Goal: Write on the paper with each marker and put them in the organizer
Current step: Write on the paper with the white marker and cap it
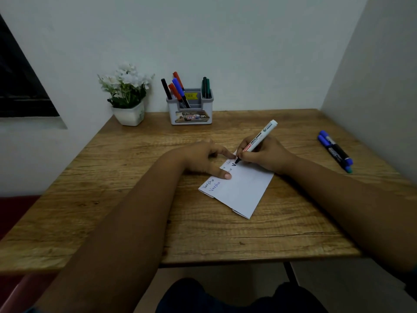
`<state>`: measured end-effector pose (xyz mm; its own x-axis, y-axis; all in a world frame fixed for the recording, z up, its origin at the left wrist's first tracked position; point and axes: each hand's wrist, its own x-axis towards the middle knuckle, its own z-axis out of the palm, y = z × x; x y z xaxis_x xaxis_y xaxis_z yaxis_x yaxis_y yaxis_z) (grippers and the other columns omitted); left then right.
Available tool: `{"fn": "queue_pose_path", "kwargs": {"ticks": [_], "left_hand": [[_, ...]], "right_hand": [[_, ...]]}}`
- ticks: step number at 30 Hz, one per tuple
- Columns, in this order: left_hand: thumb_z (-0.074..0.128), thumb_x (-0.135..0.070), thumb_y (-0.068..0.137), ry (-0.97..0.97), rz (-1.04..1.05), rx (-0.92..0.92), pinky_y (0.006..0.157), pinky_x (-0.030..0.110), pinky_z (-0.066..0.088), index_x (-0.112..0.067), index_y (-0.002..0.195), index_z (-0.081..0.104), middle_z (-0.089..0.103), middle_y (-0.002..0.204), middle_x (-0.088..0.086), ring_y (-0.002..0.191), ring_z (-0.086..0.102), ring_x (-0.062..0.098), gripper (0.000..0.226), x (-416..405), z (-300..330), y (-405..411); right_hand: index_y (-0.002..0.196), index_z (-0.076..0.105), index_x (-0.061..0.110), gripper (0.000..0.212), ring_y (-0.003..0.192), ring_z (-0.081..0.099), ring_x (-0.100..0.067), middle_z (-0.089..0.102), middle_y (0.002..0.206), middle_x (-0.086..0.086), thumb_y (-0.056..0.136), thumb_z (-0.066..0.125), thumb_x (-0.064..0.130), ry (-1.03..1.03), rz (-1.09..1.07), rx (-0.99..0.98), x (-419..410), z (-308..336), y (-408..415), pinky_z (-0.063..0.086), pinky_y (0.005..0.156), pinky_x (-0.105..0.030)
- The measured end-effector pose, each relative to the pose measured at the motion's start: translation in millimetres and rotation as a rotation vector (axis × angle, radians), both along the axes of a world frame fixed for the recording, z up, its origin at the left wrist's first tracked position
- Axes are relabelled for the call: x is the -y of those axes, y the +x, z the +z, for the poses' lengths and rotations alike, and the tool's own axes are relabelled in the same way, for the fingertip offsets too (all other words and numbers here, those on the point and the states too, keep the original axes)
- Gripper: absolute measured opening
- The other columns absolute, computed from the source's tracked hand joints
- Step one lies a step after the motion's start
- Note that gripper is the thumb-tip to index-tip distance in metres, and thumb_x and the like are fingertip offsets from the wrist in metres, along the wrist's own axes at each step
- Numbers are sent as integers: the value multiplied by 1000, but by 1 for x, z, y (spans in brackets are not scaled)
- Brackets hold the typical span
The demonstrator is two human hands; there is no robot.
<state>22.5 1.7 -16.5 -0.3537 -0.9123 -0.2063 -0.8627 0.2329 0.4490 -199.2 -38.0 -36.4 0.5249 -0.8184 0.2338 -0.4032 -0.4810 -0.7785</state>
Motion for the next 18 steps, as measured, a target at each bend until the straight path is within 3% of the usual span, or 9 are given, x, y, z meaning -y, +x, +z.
{"fn": "queue_pose_path", "kwargs": {"ticks": [5, 8, 18], "left_hand": [[73, -69, 61, 6, 1, -17, 96, 39, 39, -62, 120, 49, 40, 123, -6, 113, 42, 15, 65, 1, -1, 0], [72, -71, 59, 5, -1, -17, 102, 44, 40, -62, 121, 49, 42, 126, -5, 118, 43, 17, 67, 0, -1, 0], [72, -68, 64, 5, 2, 10, 101, 45, 40, -59, 126, 48, 40, 120, -6, 118, 43, 19, 67, 0, 0, 0]], "right_hand": [[79, 75, 20, 9, 83, 70, -7, 76, 88, 3, 81, 70, 12, -4, -8, -4, 0, 0, 0, 56, 67, -17], [78, 75, 22, 10, 81, 70, -6, 75, 86, 4, 80, 70, 14, -17, -22, -22, 1, 0, 0, 54, 64, -15], [76, 73, 23, 7, 83, 71, -10, 75, 88, 3, 80, 70, 18, -23, -43, -31, 3, -1, 0, 61, 72, -31]]}}
